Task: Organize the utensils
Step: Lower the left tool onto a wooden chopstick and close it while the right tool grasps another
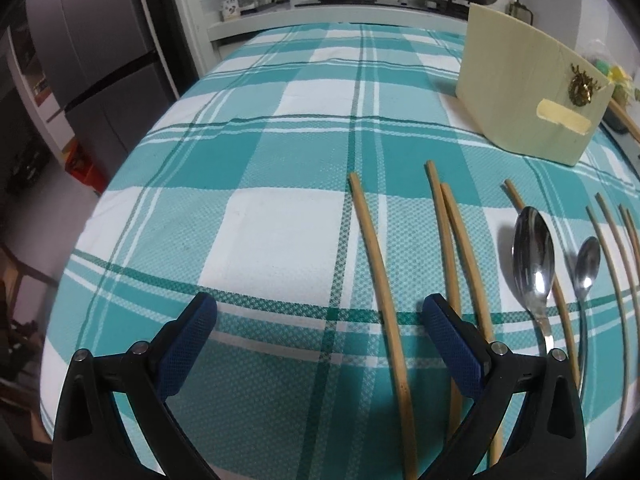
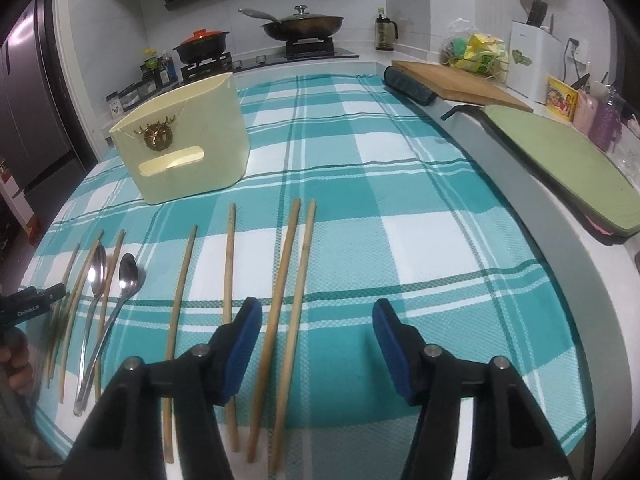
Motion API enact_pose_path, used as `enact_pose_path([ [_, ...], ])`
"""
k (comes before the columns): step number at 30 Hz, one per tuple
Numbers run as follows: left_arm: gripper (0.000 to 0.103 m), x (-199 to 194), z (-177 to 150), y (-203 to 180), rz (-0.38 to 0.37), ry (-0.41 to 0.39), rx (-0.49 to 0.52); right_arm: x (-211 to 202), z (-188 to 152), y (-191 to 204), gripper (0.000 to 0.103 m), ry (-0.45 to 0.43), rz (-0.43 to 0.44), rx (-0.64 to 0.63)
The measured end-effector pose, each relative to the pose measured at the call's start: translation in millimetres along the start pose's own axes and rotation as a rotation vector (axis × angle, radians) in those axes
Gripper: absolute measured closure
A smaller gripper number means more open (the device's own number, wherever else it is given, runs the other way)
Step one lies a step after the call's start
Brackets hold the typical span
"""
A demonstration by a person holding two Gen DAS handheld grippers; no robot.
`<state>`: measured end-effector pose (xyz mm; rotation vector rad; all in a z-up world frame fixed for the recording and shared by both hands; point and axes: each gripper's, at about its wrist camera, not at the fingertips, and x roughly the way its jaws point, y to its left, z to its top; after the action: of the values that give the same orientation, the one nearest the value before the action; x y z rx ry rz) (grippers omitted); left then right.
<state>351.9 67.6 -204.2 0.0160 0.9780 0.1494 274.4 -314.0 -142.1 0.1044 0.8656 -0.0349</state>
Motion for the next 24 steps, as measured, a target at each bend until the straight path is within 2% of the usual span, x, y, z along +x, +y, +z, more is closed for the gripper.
enact_pose_path([
  [4, 0.0, 3.0, -0.5, 2.9, -0.011, 0.009, -0.004, 26.8, 0.5, 6.1, 0.06, 0.067, 0.004, -0.022],
  [7, 0.0, 2.9, -1.2, 4.1, -0.019, 0.008, 0.001, 41.3, -4.4, 7.8, 0.062, 0.114, -0.018, -0.045],
  [10, 0.0, 3.6, -0.7, 5.9, -0.032, 0.017, 0.002, 45.1, -7.7, 7.9, 0.066, 0.124, -0.051, -0.072],
  [14, 0.0, 6.3, 2.1, 14.0, -0.055, 0.042, 0.011, 45.3, -5.8, 9.6, 0.066, 0.147, -0.078, -0.119],
  [20, 0.001, 15.8, 12.5, 30.5, -0.098, 0.096, -0.001, 48.0, -0.9, 6.5, 0.063, 0.174, -0.062, -0.144],
  [24, 0.006, 21.0, 22.7, 27.6, -0.12, 0.122, 0.024, 50.3, 2.5, 3.4, 0.063, 0.19, -0.042, -0.144],
])
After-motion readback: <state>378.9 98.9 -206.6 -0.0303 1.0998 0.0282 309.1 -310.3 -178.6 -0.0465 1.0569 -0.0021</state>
